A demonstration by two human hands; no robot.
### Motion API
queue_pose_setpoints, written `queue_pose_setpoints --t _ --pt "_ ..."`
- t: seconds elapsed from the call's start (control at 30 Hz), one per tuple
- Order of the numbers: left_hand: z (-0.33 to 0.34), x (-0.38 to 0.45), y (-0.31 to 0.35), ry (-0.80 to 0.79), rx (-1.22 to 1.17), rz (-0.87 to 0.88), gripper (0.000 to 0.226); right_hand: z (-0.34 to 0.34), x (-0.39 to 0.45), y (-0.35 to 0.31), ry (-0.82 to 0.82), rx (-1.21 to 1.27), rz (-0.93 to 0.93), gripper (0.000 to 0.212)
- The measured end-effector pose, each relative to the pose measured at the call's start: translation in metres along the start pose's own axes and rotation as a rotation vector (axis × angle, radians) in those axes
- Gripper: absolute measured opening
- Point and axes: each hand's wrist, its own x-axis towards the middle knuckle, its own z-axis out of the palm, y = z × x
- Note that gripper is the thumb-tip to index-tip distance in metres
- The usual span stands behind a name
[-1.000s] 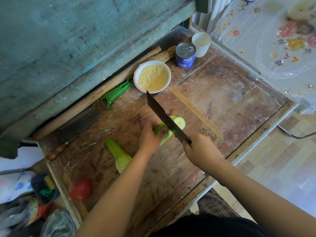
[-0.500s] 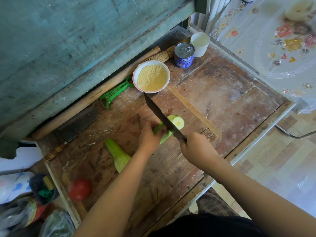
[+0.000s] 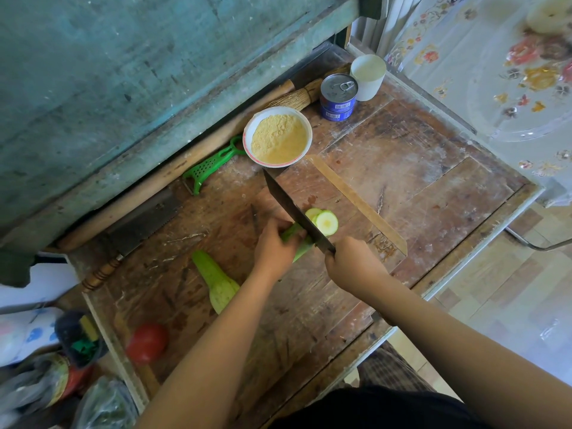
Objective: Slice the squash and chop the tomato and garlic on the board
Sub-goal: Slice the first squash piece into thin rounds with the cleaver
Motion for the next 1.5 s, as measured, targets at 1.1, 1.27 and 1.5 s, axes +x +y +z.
queue_pose_setpoints --t 1.1,1.27,1.5 --pt "0.001 0.002 -0.004 0.028 -0.03 0.022 0.03 -0.008 -0.025 0.009 0.071 0.018 -0.099 0.03" --pt "0.002 0.002 -0.004 0.023 -0.049 0.015 0.029 -0.009 -0.026 0.008 0.058 0.004 -0.096 0.033" --pt "0.002 0.001 -0.002 0.014 -0.044 0.013 0.028 -0.012 -0.022 0.003 0.033 -0.014 -0.074 0.038"
